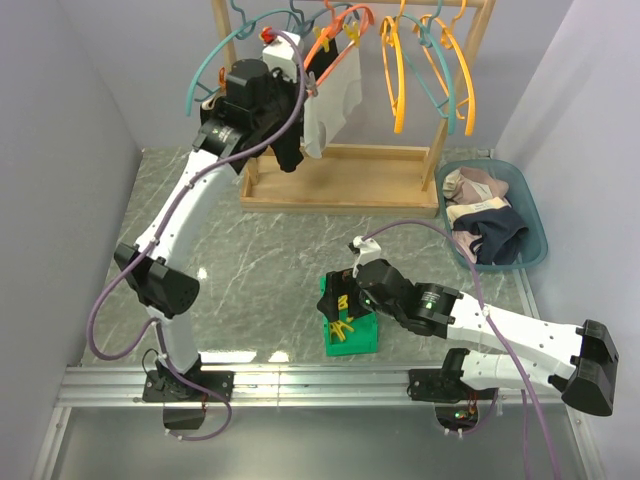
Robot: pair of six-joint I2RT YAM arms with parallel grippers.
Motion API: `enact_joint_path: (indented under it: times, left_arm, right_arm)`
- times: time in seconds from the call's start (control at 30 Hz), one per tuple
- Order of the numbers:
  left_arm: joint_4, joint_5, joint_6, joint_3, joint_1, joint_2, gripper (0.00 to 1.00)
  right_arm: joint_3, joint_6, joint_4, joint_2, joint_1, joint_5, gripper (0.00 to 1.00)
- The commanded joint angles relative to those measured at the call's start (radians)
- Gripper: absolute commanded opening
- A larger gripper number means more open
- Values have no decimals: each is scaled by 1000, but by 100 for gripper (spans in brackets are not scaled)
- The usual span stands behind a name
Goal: Remove the underwear clipped to the hanger
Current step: Pick up the hanger from the clothesline.
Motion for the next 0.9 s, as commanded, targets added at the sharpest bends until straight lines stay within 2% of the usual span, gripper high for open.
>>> enact_joint_path:
  times: [0.0, 0.17, 0.33, 0.53, 0.87]
  left_arm:
    - [165, -154, 33, -32, -56, -93, 0]
    - [171, -225, 60, -41, -97, -116, 0]
    - [228, -274, 60, -128, -105, -173, 0]
    - [126, -259, 51, -119, -111, -196, 0]
    - [96, -156, -21, -467, -155, -461, 0]
  right_arm:
    - [2, -4, 14, -12, -3, 20, 100]
    - [-2, -2, 22, -10, -2, 17, 100]
    - [-2, -6, 22, -2, -2, 15, 100]
    - [-2, -2, 28, 2, -3, 15, 100]
    - [2, -12, 33, 19, -3, 20, 100]
